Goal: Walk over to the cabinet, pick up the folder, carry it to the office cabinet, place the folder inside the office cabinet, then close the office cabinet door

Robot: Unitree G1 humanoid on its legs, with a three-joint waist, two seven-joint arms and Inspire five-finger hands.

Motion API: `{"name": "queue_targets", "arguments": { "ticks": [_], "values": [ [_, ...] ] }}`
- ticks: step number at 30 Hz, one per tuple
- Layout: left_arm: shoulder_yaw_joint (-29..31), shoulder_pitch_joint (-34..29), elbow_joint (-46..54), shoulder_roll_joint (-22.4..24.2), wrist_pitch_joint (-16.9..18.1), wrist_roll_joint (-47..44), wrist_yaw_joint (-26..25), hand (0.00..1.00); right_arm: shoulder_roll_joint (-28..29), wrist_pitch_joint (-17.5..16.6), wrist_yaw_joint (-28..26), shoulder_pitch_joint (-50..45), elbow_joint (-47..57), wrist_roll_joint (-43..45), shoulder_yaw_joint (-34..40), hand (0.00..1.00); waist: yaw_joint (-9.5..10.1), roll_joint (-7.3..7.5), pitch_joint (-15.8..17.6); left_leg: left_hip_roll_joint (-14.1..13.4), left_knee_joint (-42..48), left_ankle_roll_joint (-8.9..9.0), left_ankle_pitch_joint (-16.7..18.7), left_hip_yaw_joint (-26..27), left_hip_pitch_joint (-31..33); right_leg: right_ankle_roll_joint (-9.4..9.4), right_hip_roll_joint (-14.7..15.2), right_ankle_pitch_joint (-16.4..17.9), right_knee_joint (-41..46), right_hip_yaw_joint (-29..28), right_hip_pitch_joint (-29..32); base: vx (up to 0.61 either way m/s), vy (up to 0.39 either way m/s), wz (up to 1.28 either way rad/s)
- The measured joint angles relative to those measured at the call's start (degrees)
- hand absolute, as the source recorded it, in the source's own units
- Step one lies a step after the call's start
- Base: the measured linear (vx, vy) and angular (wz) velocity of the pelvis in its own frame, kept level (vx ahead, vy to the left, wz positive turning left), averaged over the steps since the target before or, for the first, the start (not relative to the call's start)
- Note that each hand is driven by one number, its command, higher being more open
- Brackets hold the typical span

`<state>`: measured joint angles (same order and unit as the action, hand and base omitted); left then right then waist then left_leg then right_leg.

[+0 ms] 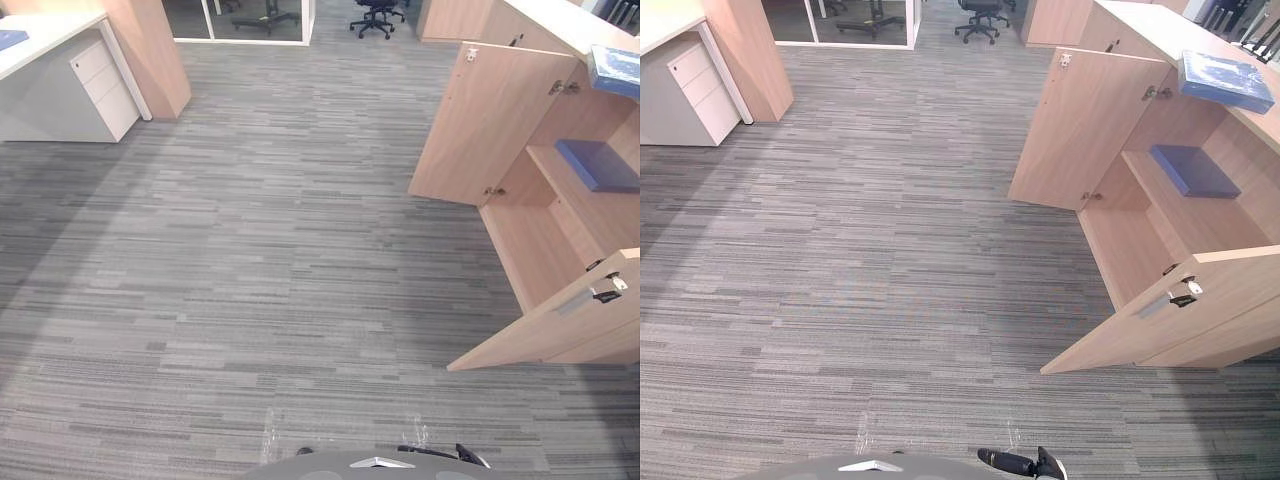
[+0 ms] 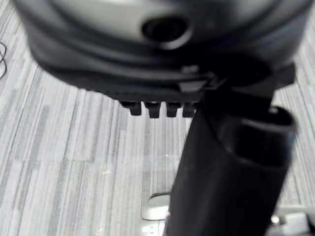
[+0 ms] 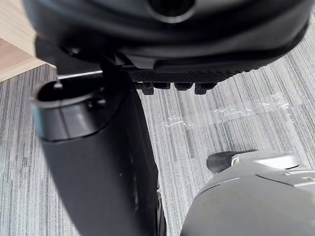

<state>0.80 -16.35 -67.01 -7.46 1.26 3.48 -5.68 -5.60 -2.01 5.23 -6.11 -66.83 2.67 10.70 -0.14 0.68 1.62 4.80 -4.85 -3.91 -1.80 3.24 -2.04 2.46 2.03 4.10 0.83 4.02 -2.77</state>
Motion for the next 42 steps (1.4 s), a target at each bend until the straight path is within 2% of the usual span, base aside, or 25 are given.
{"name": "queue_targets", "arguments": {
  "ticks": [6,11,42],
  "values": [
    [-0.2,0.0,0.0,0.1,0.0,-0.9,0.1,1.00,0.0,-0.1,0.0,0.2,0.0,0.0,-0.1,1.00,-0.02,-0.37,0.5,0.0,-0.3,0.66,-0.5,-0.1,0.0,0.40,0.1,-0.3,-0.1,0.2,0.0,-0.10,0.009,0.02],
    [-0.5,0.0,0.0,0.0,0.8,-0.8,-0.4,1.00,0.0,-0.1,0.2,0.2,0.0,0.0,-0.2,1.00,-0.04,0.02,0.3,0.5,-0.3,0.66,-0.4,-0.1,0.7,1.03,0.6,-1.2,-1.9,0.5,-0.2,0.00,0.010,0.00],
    [-2.3,0.0,0.0,-0.6,1.2,-0.9,1.5,1.00,-0.8,0.0,-1.0,0.8,-1.0,-0.1,-2.3,1.00,-0.07,-0.13,0.6,0.8,-0.3,0.40,0.2,0.7,-0.2,0.88,0.9,-2.0,-3.1,0.1,-1.5,0.00,-0.013,-0.01]
  ]
}}
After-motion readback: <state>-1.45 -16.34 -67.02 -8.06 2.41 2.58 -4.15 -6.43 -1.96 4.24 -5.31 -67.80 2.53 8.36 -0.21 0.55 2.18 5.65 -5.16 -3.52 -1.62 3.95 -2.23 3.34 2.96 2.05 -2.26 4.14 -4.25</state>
